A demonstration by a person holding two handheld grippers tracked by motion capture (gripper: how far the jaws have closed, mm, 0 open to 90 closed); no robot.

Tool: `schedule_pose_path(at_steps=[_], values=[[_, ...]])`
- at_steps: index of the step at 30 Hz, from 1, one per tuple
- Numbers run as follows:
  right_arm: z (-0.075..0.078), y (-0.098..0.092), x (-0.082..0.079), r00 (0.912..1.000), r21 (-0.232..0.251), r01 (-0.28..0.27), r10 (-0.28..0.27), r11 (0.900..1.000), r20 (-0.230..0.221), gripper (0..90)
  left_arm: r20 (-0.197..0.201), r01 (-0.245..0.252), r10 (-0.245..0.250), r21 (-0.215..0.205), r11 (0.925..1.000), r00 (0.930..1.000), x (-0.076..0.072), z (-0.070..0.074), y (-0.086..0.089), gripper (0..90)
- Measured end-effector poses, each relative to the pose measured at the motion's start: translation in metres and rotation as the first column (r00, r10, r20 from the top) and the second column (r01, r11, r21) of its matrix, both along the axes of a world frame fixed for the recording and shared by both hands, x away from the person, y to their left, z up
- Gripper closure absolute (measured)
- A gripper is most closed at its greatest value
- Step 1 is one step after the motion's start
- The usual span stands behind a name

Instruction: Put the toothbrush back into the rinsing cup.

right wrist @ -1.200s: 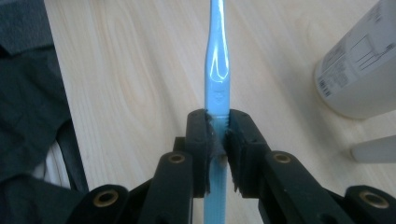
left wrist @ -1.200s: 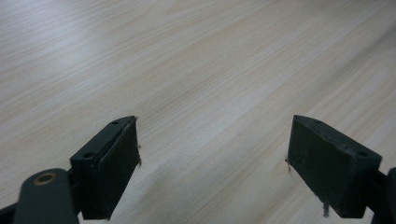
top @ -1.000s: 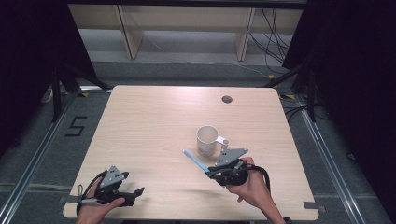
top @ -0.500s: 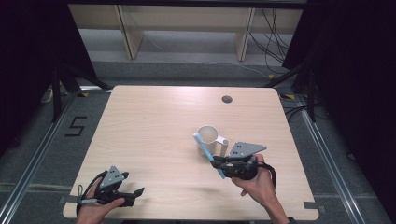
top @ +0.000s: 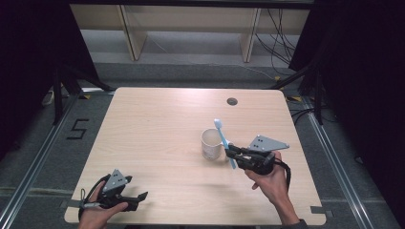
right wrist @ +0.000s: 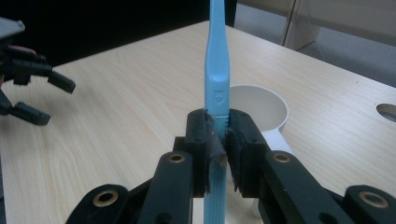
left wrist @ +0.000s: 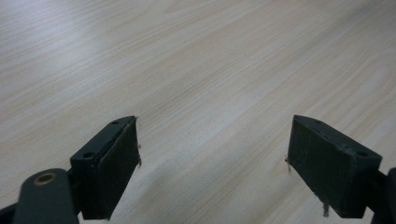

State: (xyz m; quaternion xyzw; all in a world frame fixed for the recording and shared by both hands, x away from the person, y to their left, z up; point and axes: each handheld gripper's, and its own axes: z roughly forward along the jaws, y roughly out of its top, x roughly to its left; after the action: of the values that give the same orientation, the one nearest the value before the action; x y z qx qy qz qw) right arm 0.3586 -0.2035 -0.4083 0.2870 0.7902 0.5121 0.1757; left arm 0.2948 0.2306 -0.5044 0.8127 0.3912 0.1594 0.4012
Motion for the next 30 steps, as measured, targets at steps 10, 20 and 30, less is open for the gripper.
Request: schedule_pose_path(at_steps=[10,20,30], values=[[-0.002,-0.007,0.019,0.9979,0.072,0.054,-0.056,0.996,0.031,79.2,-0.002,-0.011,0.011,-0.002,0.9999,0.9999,0.0,0.0,-0.001,15.9],[0.001,-0.007,0.03,0.9948,0.141,0.087,-0.094,0.986,0.039,79.1,0.0,0.001,-0.001,0.004,1.0,1.0,0.0,0.001,0.001,15.9],[-0.005,-0.002,0.043,0.9879,0.181,0.09,-0.111,0.979,0.109,79.1,-0.006,0.002,-0.002,0.013,0.9999,1.0,-0.001,0.001,0.0,15.9]])
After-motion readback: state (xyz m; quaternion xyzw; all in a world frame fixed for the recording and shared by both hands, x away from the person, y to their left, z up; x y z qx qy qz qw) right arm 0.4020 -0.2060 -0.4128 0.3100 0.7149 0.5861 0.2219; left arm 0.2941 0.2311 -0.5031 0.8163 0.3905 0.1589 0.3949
